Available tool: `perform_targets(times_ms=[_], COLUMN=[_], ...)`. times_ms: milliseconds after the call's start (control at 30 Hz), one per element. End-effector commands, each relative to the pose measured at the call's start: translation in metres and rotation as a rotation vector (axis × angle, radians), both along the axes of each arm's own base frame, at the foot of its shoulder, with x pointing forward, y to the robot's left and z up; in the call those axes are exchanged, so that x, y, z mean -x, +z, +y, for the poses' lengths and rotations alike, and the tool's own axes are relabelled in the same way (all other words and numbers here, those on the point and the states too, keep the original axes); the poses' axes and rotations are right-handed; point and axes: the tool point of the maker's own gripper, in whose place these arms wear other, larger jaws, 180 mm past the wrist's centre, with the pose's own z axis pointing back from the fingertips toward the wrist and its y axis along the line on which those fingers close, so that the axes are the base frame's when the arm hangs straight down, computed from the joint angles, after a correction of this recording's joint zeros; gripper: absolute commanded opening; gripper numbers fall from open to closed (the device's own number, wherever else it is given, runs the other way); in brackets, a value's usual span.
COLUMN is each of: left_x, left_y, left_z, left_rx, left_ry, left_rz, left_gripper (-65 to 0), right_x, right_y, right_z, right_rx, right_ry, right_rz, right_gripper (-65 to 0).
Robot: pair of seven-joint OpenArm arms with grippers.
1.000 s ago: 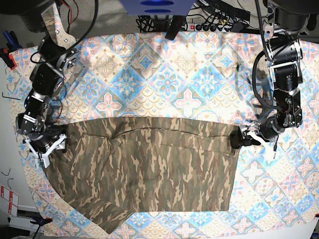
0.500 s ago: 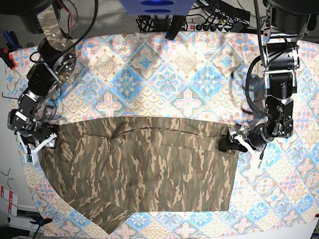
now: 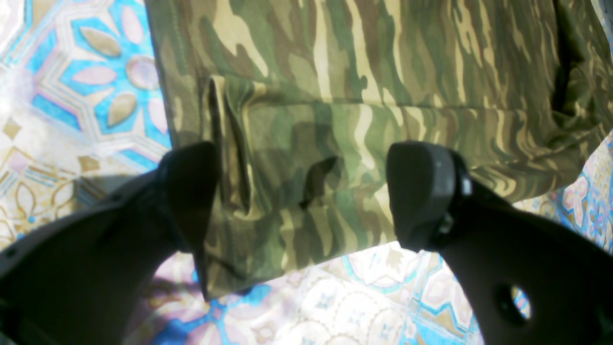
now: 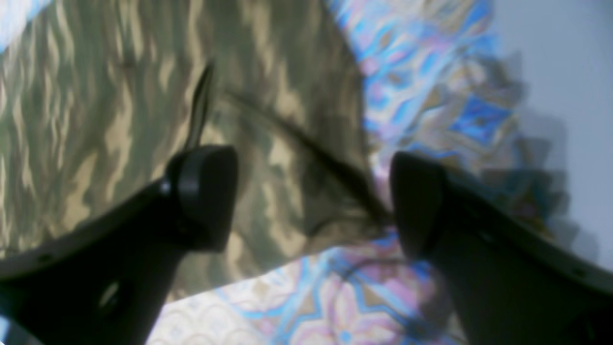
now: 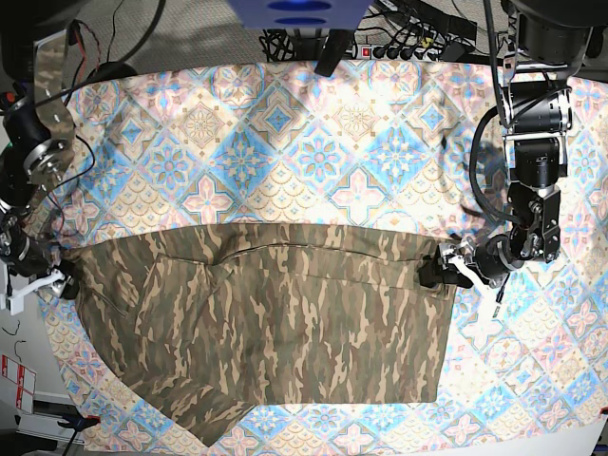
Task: Fold the T-shirt properly
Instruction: 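Lower the folded edge onto the shirt and release both grippers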
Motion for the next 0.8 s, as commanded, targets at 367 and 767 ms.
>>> perform_targets(times_ms=[367, 767], left_x=[-0.014, -0.003], left_y=[0.02, 0.012], left_z=[0.014, 0.022], left_rx=[-0.006, -0.017], left_ry=[0.015, 0.022], left_rz=[-0.059, -0.038], left_gripper=[-14.6, -14.6], right_x=[-0.016, 0.0], right_y=[-0.012, -0.031], right_z=[0.031, -0.004], right_rx=[-0.148, -0.054], right_ry=[-0.061, -0.282], right_rz=[-0.144, -0.175], right_gripper=[-15.5, -15.5])
